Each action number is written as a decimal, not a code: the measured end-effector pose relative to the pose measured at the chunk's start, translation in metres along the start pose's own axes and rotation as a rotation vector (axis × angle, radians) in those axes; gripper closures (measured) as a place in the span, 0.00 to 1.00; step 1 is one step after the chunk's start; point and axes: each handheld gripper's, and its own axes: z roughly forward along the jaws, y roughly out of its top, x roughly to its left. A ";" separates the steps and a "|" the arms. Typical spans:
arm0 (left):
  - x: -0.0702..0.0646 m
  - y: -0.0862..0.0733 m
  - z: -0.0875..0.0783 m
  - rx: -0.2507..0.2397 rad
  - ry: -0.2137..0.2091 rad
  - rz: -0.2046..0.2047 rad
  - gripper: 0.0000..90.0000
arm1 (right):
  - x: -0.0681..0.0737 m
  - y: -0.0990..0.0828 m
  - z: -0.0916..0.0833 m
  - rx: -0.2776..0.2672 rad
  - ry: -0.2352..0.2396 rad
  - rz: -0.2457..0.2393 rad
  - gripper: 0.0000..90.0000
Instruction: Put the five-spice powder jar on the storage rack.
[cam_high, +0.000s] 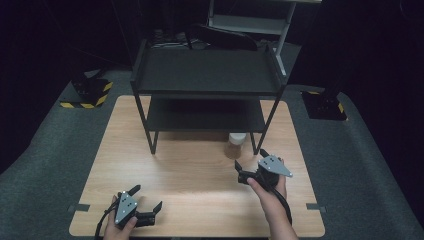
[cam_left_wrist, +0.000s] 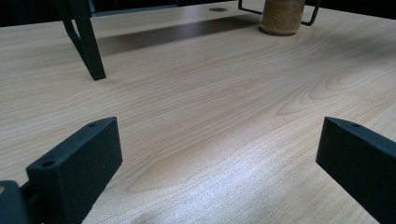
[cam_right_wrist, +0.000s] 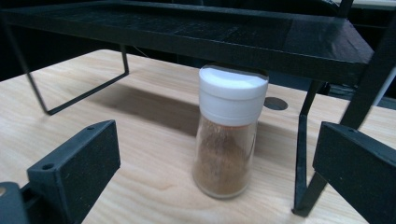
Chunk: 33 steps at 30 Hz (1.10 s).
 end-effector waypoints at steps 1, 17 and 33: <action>0.000 0.000 0.000 -0.002 0.002 -0.004 0.01 | -0.001 0.001 0.007 0.003 -0.002 0.012 0.01; 0.001 -0.001 0.000 -0.004 -0.003 -0.008 0.01 | -0.001 -0.011 0.068 -0.020 -0.058 0.059 0.06; 0.001 -0.001 0.000 -0.008 -0.003 -0.011 0.01 | 0.005 -0.021 0.093 -0.068 -0.088 0.093 0.37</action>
